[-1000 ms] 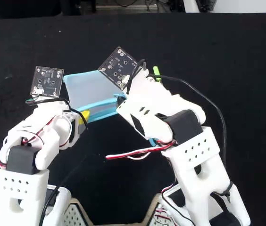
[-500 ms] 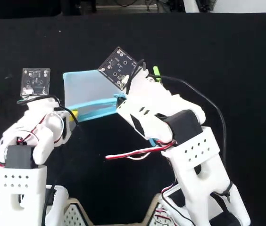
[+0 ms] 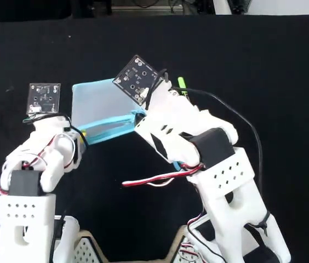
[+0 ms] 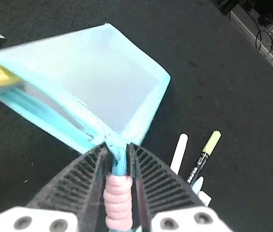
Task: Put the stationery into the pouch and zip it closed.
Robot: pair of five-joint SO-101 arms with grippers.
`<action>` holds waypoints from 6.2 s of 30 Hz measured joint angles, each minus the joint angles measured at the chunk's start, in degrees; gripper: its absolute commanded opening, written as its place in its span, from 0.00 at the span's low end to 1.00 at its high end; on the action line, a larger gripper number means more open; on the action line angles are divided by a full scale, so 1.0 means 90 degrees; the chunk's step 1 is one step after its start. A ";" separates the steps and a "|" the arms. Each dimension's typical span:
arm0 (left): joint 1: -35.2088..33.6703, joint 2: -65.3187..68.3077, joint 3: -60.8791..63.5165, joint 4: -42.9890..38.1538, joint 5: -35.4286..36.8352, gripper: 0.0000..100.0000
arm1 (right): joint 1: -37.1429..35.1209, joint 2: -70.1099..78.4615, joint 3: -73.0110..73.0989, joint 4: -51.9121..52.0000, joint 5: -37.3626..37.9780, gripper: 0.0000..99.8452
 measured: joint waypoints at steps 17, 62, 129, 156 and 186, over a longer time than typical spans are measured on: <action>-0.0049 -0.1094 -0.2266 0.1758 -0.0469 0.05 | -0.0010 -0.1026 -0.0449 0.0303 0.0000 0.01; -0.0850 0.3057 -0.4698 0.3214 -0.0088 0.03 | -0.0010 0.0137 -0.0996 0.0967 -0.0557 0.01; -0.0322 0.2999 -0.3497 0.2540 0.0137 0.03 | 0.4728 0.7101 -0.2608 0.0371 -0.0811 0.16; -0.0322 0.2989 -0.3429 0.2530 0.0137 0.03 | 0.5871 0.7560 -0.3868 0.0791 0.3497 0.01; -0.0322 0.2989 -0.3370 0.2462 0.0137 0.03 | 0.9084 0.7668 -0.4855 0.2716 0.0996 0.16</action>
